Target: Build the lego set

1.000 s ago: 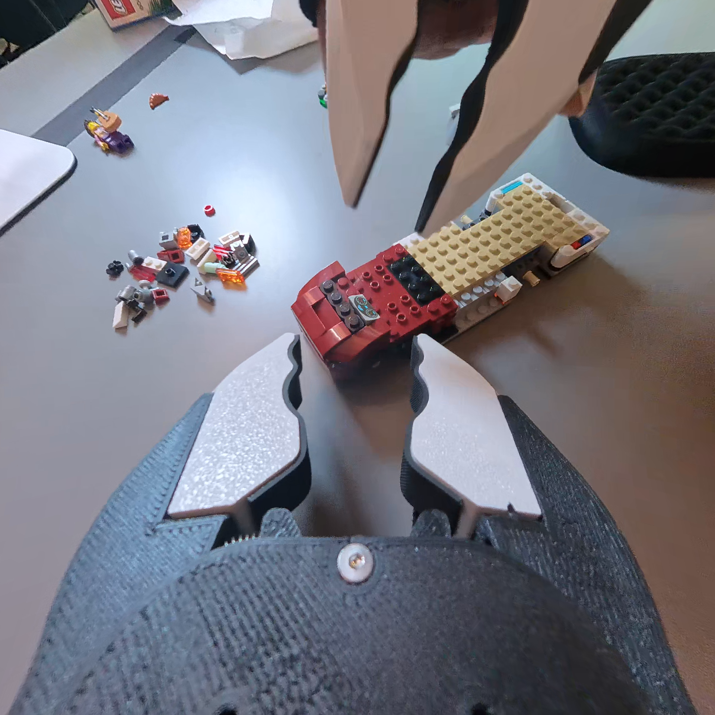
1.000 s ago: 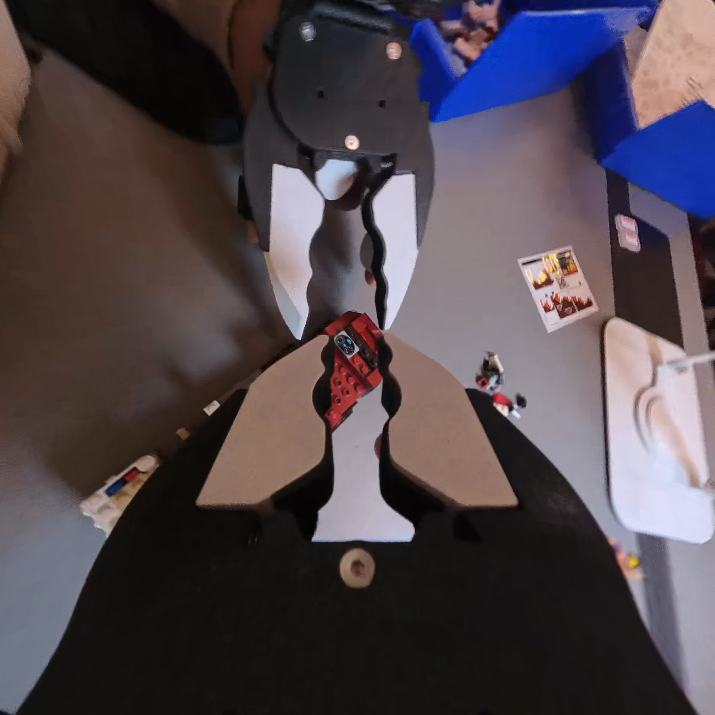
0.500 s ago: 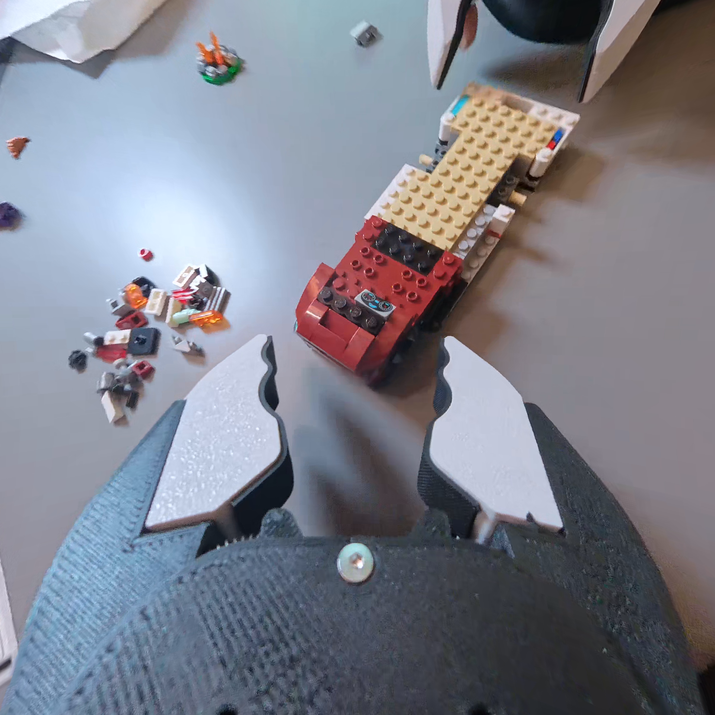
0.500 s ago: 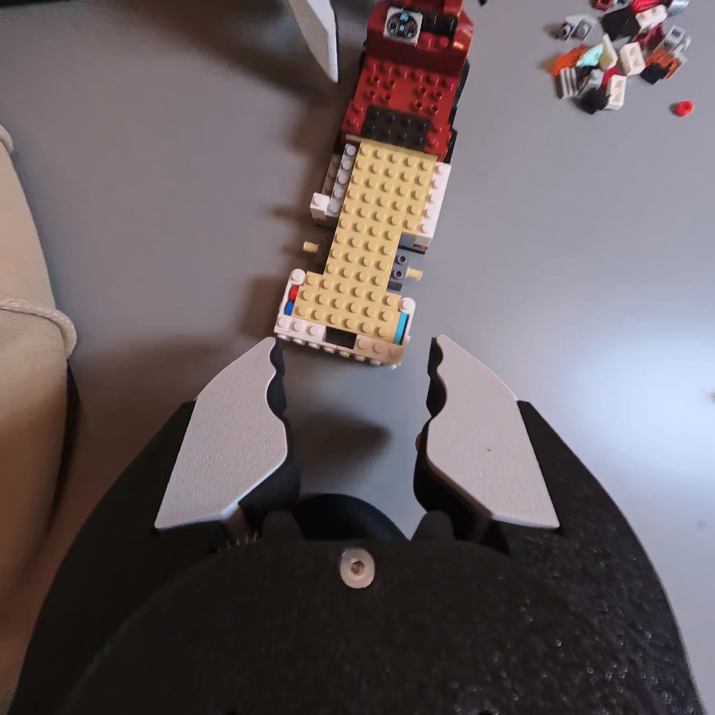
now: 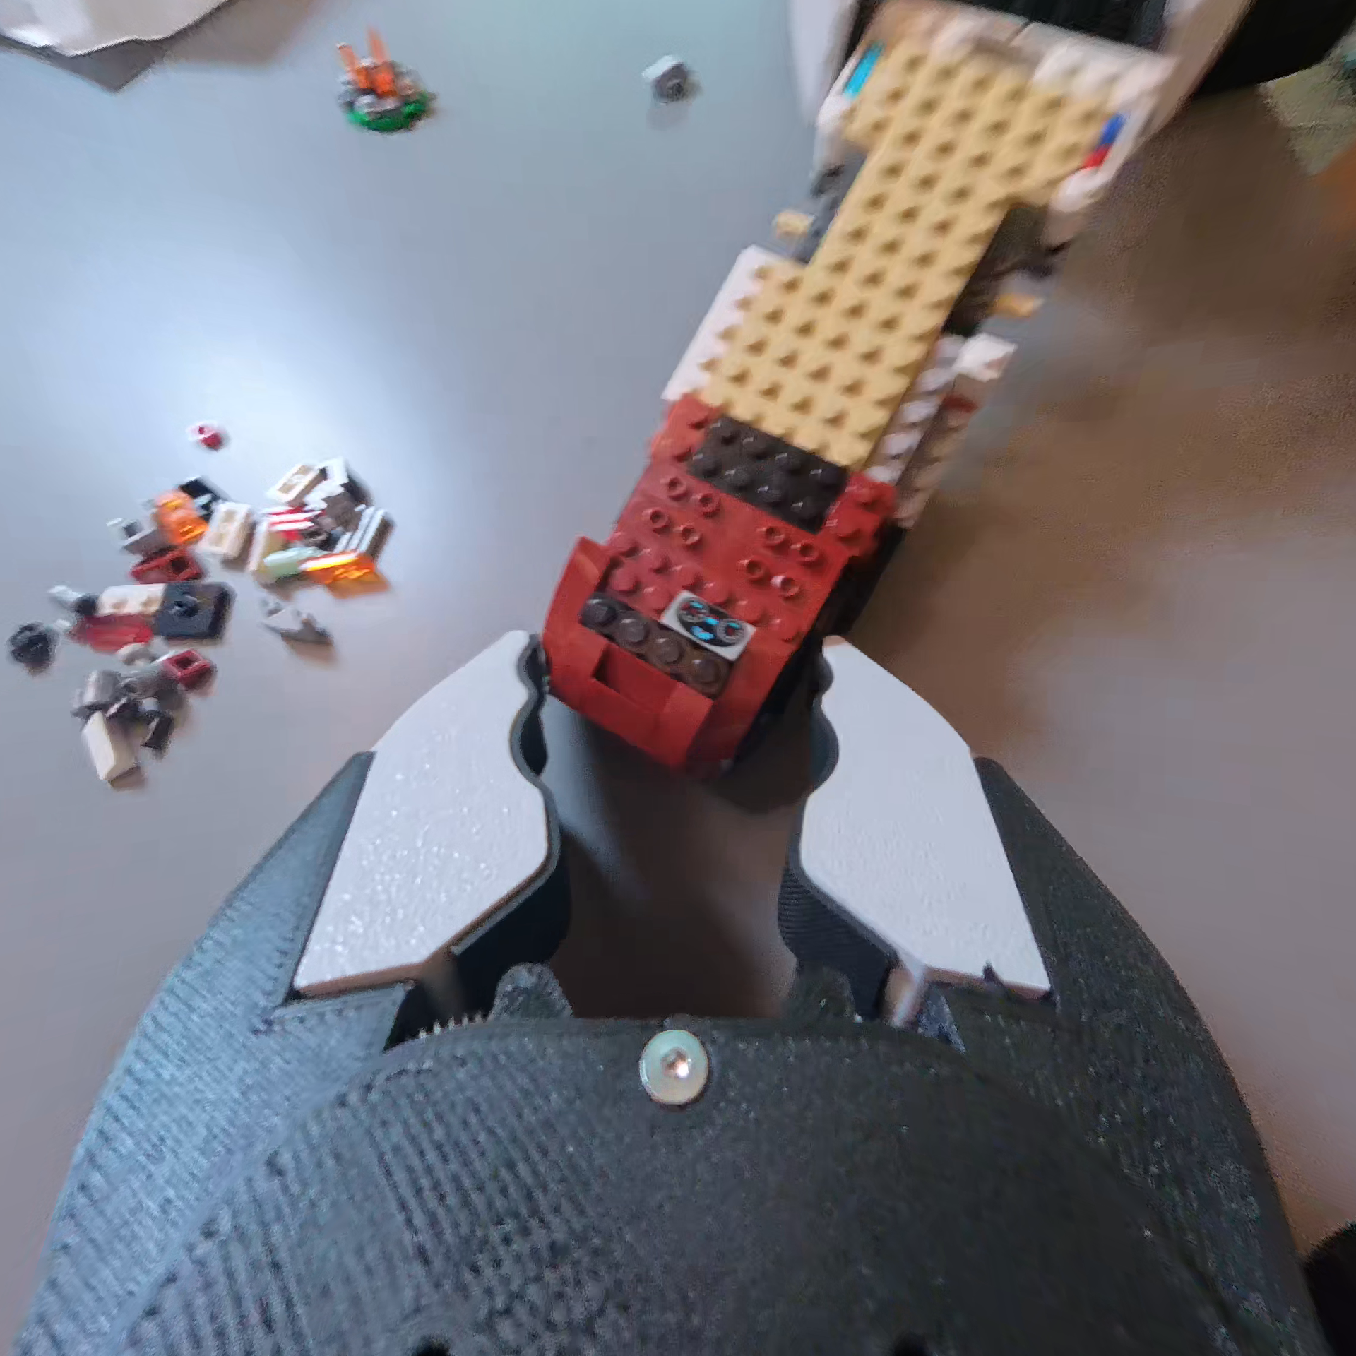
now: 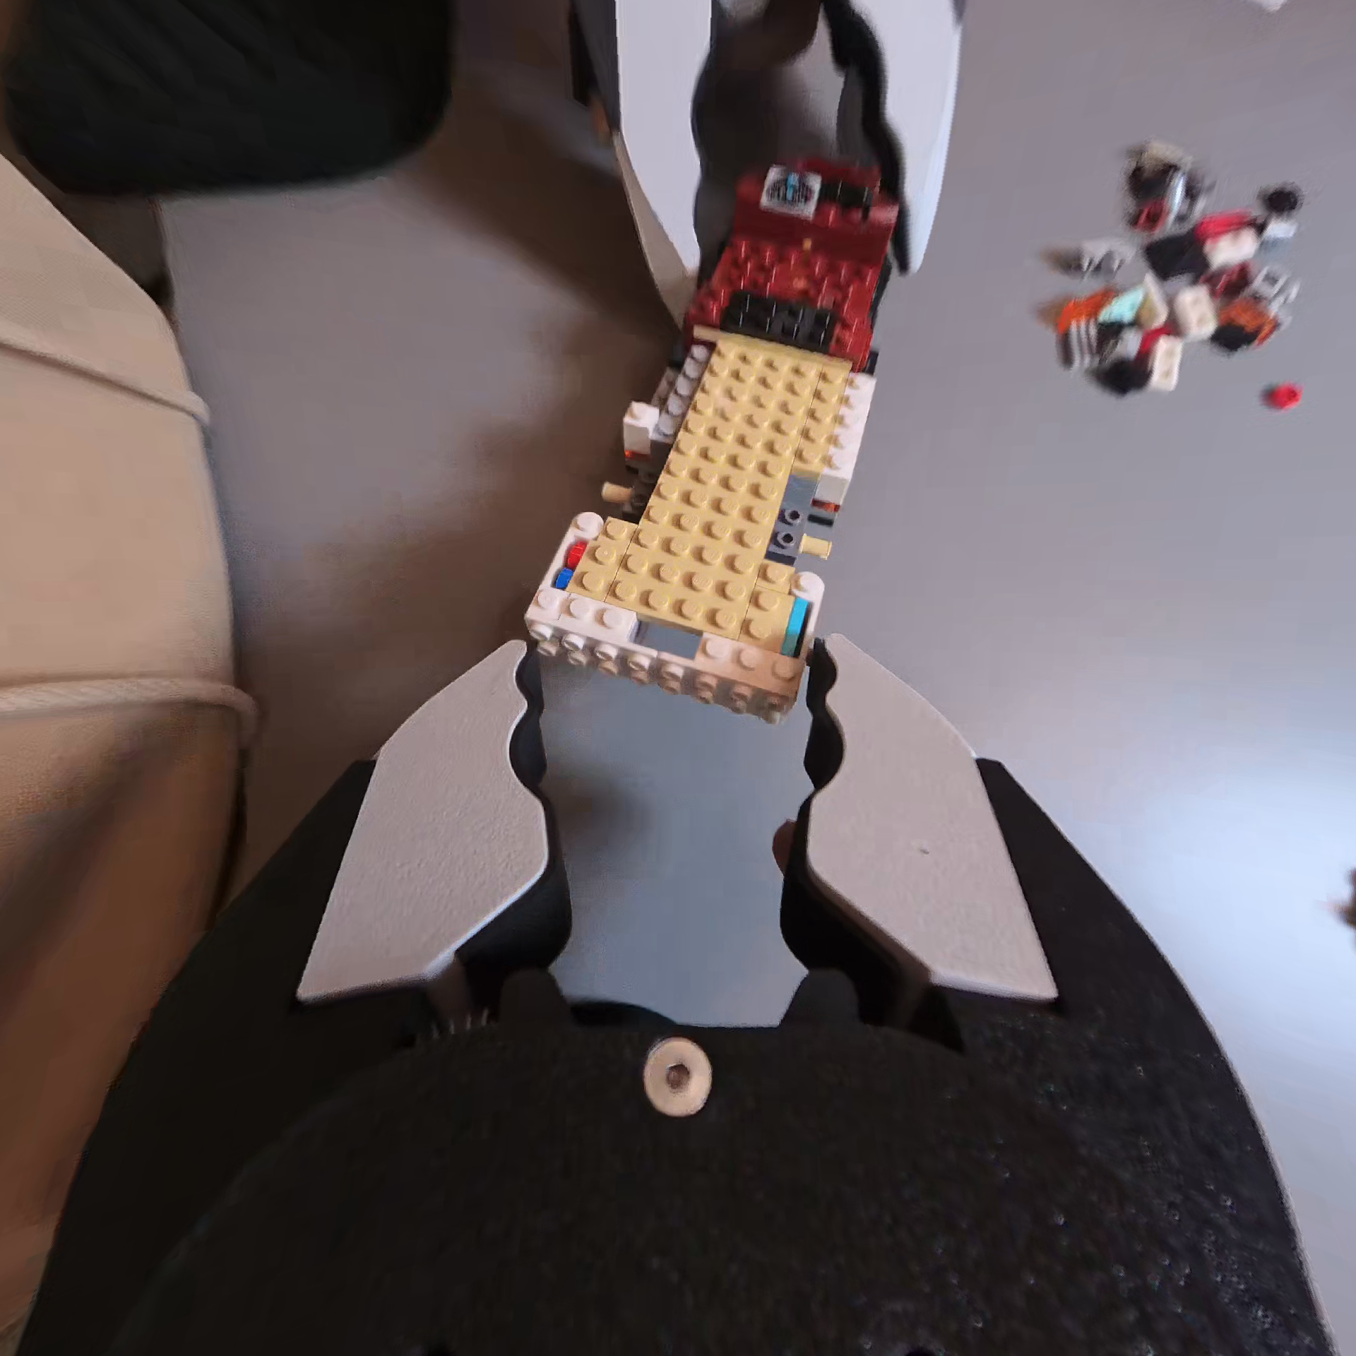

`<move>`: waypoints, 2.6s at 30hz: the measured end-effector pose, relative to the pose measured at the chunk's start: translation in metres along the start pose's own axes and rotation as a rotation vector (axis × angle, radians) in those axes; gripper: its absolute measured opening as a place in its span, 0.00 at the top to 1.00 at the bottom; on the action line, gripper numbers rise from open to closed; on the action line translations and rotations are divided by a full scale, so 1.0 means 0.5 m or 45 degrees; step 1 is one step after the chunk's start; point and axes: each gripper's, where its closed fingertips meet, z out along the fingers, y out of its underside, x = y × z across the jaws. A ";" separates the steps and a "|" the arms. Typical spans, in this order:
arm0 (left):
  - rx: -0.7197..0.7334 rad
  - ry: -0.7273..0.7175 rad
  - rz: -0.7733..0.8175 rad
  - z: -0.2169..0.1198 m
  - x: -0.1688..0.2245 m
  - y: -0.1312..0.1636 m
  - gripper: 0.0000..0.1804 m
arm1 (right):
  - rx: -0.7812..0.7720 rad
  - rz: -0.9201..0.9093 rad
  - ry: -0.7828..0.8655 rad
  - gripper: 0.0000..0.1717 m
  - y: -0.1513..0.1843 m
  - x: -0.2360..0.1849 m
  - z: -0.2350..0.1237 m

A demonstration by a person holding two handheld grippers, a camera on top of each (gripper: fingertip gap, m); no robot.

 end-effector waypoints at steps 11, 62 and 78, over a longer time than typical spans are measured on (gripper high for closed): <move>0.052 -0.006 -0.033 -0.016 0.001 -0.003 0.62 | 0.132 -0.087 -0.054 0.60 -0.106 -0.002 -0.037; -0.084 -0.259 -0.179 -0.013 0.048 -0.020 0.68 | 0.054 -0.642 0.492 0.86 -0.148 0.016 0.162; -0.030 -0.256 -0.171 -0.012 0.051 -0.020 0.68 | -0.123 -0.938 0.419 0.87 -0.131 0.013 0.181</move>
